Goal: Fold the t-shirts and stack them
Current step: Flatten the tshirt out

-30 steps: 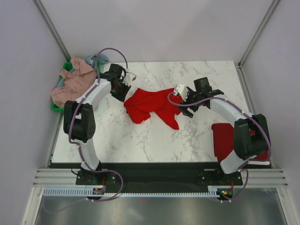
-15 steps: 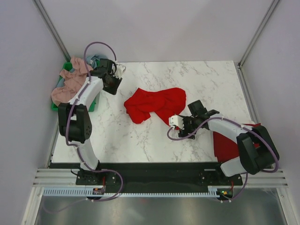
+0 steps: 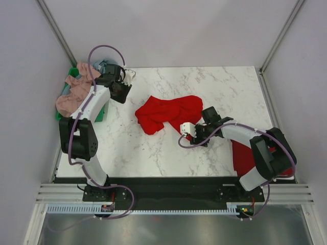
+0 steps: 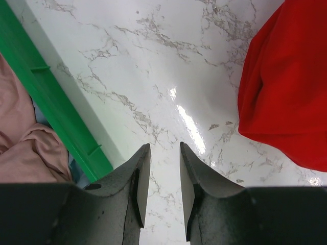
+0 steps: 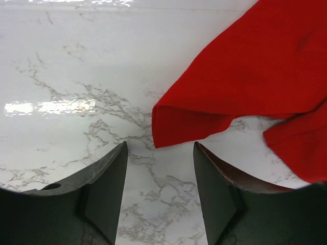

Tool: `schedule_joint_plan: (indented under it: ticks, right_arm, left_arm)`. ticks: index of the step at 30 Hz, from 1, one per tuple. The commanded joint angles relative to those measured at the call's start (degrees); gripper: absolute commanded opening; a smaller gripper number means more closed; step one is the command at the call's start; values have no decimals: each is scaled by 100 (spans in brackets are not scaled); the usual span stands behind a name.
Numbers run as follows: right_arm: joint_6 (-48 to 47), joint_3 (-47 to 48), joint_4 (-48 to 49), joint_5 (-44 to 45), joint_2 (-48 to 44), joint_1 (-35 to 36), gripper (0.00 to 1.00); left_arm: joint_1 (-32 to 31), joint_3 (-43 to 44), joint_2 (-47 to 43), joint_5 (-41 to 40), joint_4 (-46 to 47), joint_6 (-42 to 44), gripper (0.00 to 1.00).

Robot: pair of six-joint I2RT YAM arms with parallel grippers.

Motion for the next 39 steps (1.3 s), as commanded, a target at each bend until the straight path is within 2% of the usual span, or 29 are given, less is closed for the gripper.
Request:
schedule_joint_plan:
  ticks: [1,12,14,15,16,19,22,26,31,37,39]
  right_arm:
    - [22,265,97,-193,208,26,61]
    - [-119,485,-341,-193,473,43,43]
    - [-163,519,-534,-193,394,43,30]
    - [-128,572,-622,-167,376,43,18]
    - [29,642,-684,-140,341,35,0]
    - [205,801,-685,-36,-54,-79,0]
    - [504,1396,-676,201,-510,-203,0]
    - [882,2213,-659,500,-609,-361,0]
    - [1506,2796,-545,799,-416,-396,0]
    - [2288,3323,-281,1372,102,-475,0]
    - [2342,3385,-263,1372,173,-537,0]
  left_arm:
    - [-4,-79,-320,-95,111,-114,37]
    - [-4,-97,-259,-69,137,-105,37]
    - [-3,-53,-232,-51,128,-105,37]
    - [-4,-35,-224,-25,137,-105,37]
    - [-4,-18,-206,-7,128,-96,37]
    - [-12,105,-162,142,120,-44,37]
    - [-65,438,-31,397,67,193,40]
    - [-258,860,329,582,-29,475,43]
    - [-557,1554,1243,1073,-310,502,46]
    - [-838,3563,2525,1908,-1311,300,49]
    - [-900,3857,2685,2076,-1566,229,50]
